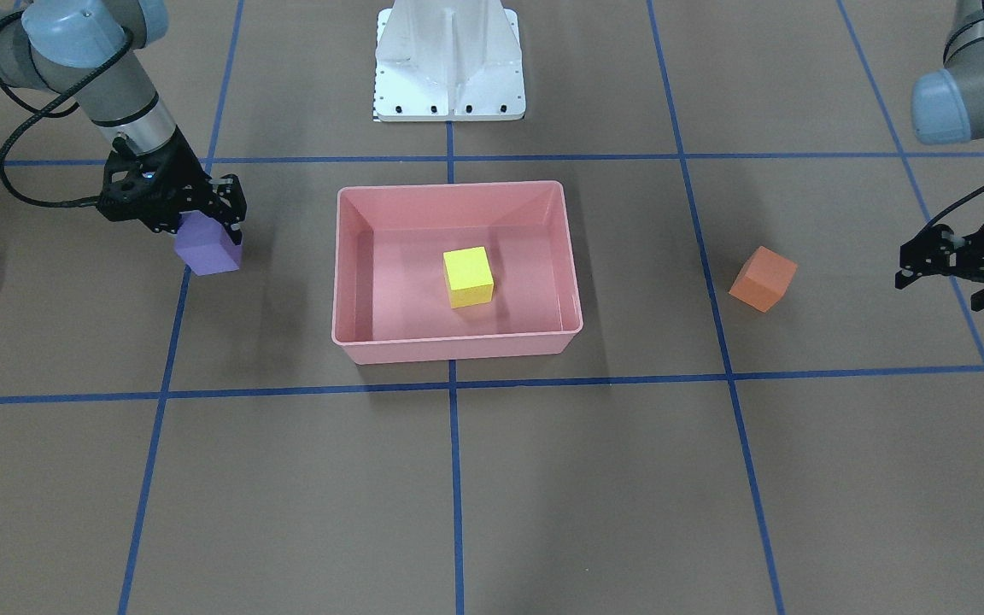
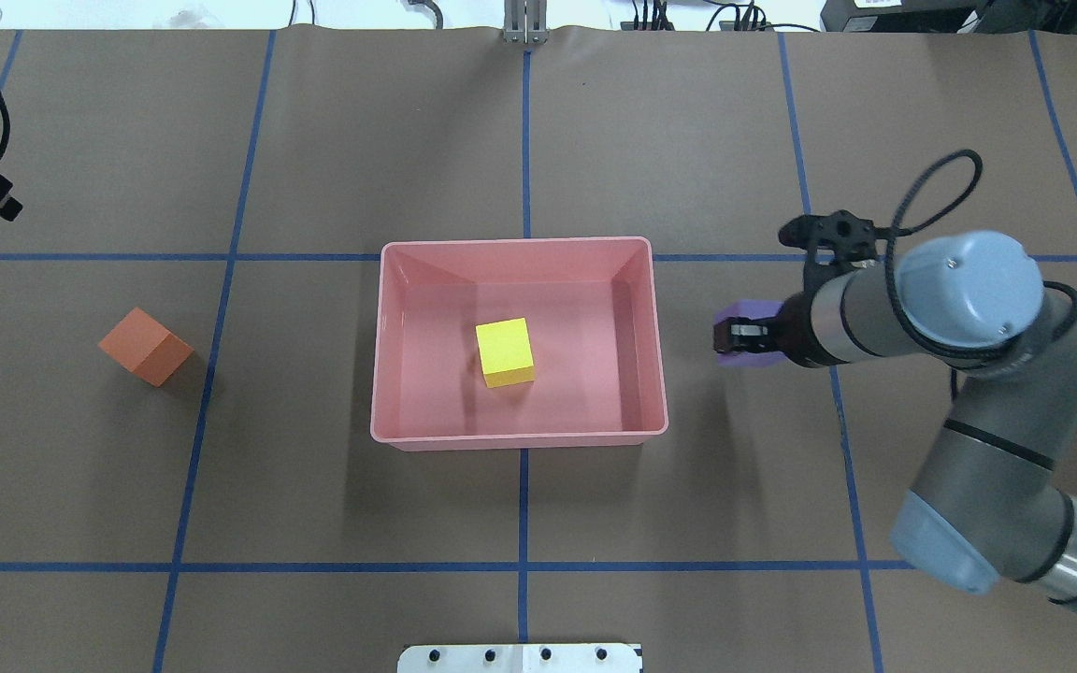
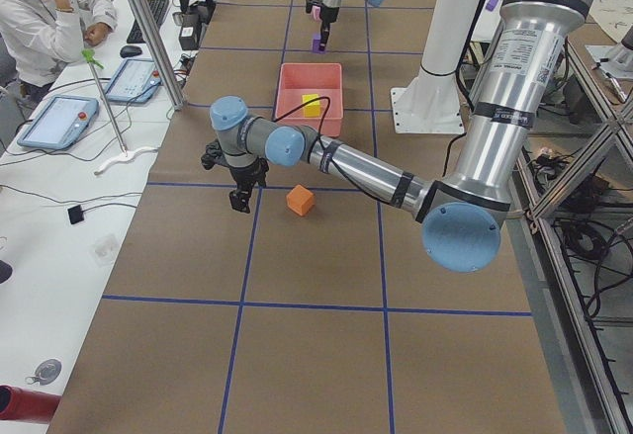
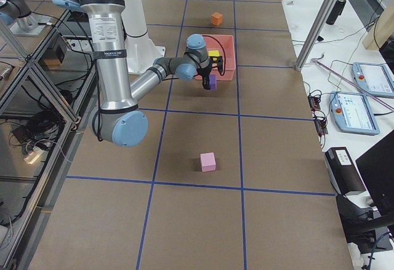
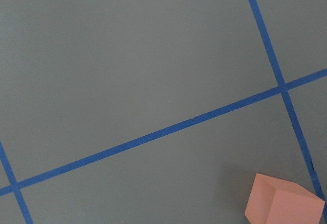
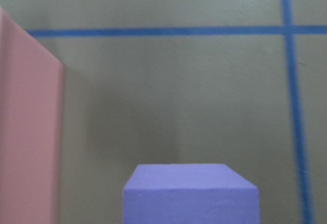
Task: Place blocks into pink bin with both arms
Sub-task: 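Carry the purple cube with the right gripper into the pink bin and release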
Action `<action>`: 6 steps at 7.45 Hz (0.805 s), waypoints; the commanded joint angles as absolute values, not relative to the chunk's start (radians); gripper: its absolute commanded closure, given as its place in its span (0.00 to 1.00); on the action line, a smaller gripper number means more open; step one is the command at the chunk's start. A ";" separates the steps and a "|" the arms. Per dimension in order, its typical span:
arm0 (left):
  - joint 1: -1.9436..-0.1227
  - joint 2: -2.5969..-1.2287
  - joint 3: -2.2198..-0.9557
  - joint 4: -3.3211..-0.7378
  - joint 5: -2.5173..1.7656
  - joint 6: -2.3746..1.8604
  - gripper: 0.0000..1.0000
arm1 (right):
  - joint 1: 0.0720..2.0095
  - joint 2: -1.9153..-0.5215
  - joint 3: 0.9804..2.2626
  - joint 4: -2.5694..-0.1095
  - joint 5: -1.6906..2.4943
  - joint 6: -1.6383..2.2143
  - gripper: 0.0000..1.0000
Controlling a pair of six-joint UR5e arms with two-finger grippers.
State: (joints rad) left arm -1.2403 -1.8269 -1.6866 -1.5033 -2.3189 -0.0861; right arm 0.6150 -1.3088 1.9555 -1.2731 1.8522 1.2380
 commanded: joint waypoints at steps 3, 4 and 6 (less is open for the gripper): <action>-1.232 -1.830 -1.591 -1.668 -2.319 -0.170 0.00 | 0.614 -0.955 1.794 -1.382 1.867 1.442 0.65; -1.200 -1.830 -1.576 -1.752 -2.319 -0.270 0.00 | 0.598 -0.934 1.775 -1.387 1.859 1.463 0.02; -1.099 -1.827 -1.585 -1.903 -2.310 -0.530 0.00 | 0.598 -0.927 1.793 -1.466 1.879 1.462 0.01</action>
